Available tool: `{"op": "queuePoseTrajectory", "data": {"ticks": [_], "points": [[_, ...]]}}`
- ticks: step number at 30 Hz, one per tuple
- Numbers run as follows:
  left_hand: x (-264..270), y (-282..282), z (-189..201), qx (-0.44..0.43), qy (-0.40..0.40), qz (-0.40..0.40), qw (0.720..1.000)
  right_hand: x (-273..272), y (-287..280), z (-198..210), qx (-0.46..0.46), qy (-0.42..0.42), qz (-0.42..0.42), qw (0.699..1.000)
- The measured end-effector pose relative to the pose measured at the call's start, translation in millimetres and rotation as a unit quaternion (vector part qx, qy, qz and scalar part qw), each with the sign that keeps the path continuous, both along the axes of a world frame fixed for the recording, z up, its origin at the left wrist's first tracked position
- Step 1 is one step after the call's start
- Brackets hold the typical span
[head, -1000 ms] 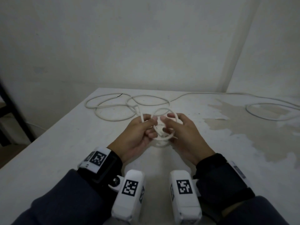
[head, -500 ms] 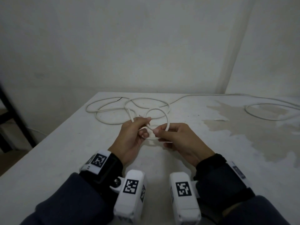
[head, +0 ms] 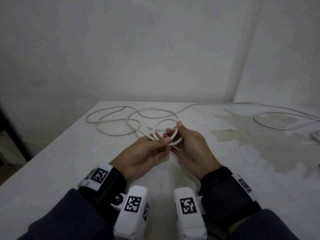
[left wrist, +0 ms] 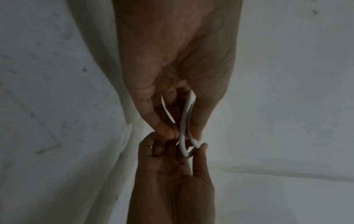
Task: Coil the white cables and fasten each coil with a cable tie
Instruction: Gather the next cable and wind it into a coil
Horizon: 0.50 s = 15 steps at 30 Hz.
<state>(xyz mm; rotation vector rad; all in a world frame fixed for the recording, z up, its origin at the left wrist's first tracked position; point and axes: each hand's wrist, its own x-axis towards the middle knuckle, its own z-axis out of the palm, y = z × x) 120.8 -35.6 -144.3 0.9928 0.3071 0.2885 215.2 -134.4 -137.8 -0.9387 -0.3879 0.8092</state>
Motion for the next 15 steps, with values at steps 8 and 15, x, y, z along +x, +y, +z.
{"op": "queuePoseTrajectory", "data": {"ticks": [8,15], "points": [[7,-1,0,0.010,0.020,0.064,0.998,1,8,-3,0.068,0.112,-0.053,0.990],[5,9,4,-0.016,-0.015,0.253,0.967,-1,5,0,-0.010,-0.023,-0.056,0.998]]}}
